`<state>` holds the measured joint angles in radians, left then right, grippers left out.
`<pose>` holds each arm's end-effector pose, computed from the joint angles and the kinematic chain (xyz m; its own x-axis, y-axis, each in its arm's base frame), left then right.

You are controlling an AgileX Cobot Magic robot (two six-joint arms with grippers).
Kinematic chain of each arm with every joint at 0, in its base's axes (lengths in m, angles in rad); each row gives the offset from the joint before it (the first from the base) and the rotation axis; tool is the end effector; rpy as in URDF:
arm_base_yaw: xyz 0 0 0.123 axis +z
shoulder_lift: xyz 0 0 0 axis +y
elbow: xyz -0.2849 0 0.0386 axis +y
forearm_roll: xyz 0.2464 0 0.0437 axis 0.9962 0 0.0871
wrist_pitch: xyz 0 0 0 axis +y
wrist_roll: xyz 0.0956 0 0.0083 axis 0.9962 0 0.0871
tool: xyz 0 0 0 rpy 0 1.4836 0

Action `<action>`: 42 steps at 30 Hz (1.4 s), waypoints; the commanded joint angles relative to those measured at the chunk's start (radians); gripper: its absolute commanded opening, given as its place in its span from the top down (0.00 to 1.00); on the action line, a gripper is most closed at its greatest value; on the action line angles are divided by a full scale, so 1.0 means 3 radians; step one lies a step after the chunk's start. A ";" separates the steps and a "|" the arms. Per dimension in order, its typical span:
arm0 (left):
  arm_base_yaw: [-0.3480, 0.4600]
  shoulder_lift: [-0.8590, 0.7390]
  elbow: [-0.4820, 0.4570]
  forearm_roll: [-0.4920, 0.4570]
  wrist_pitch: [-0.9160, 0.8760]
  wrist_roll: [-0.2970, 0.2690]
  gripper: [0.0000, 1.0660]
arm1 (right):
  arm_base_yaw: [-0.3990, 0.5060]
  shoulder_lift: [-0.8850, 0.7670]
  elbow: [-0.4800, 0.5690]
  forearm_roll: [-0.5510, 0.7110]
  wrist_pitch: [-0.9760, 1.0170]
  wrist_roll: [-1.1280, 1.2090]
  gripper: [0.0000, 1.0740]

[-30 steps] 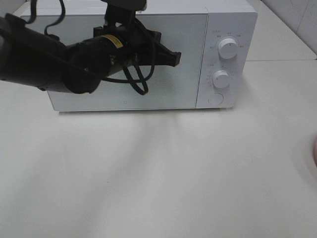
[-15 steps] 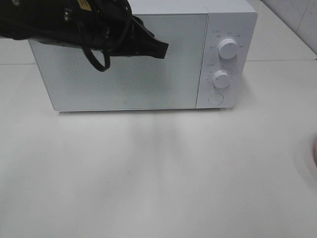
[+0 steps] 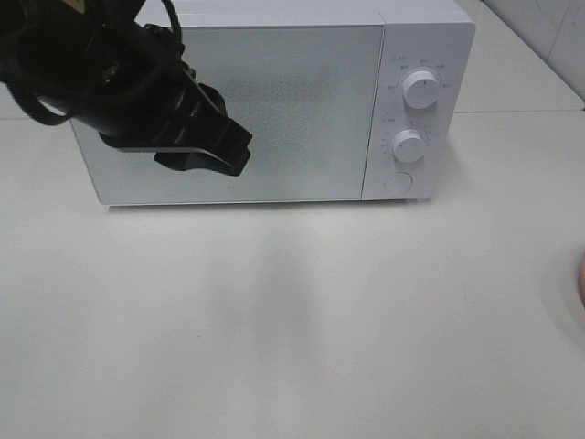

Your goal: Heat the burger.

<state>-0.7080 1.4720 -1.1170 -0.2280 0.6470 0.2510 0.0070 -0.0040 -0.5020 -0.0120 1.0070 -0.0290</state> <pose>0.2311 -0.2151 0.2910 -0.5467 0.5565 -0.6257 0.7472 0.6614 -0.0646 -0.0029 -0.0010 0.2795 -0.4019 -0.0382 -0.9149 -0.0119 0.9993 -0.0365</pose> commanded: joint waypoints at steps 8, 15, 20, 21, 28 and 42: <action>0.0037 -0.0190 0.0013 0.0220 0.0703 -0.0490 0.01 | -0.0020 -0.0100 0.0003 -0.0010 -0.0030 0.0017 0.58; 0.0377 -0.0373 0.0013 0.0370 0.1077 -0.0473 0.01 | -0.0020 -0.0100 0.0003 -0.0010 -0.0030 0.0017 0.58; 0.0663 -0.0483 0.0017 0.0483 0.1330 -0.0467 0.01 | -0.0020 -0.0100 0.0003 -0.0010 -0.0030 0.0017 0.58; 0.0880 -0.0553 0.0037 0.0537 0.1410 -0.0437 0.01 | -0.0020 -0.0100 0.0003 -0.0010 -0.0030 0.0017 0.58; 0.1577 -0.0757 0.0190 0.0617 0.1467 -0.0210 0.01 | -0.0020 -0.0100 0.0003 -0.0010 -0.0030 0.0017 0.58; 0.2623 -0.1207 0.0903 0.0410 0.1517 0.0110 0.01 | -0.0020 -0.0100 0.0003 -0.0010 -0.0030 0.0017 0.58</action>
<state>0.0740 1.1600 -0.8870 -0.0490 1.0820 0.3010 0.0070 -0.0040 -0.5020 -0.0120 1.0070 -0.0290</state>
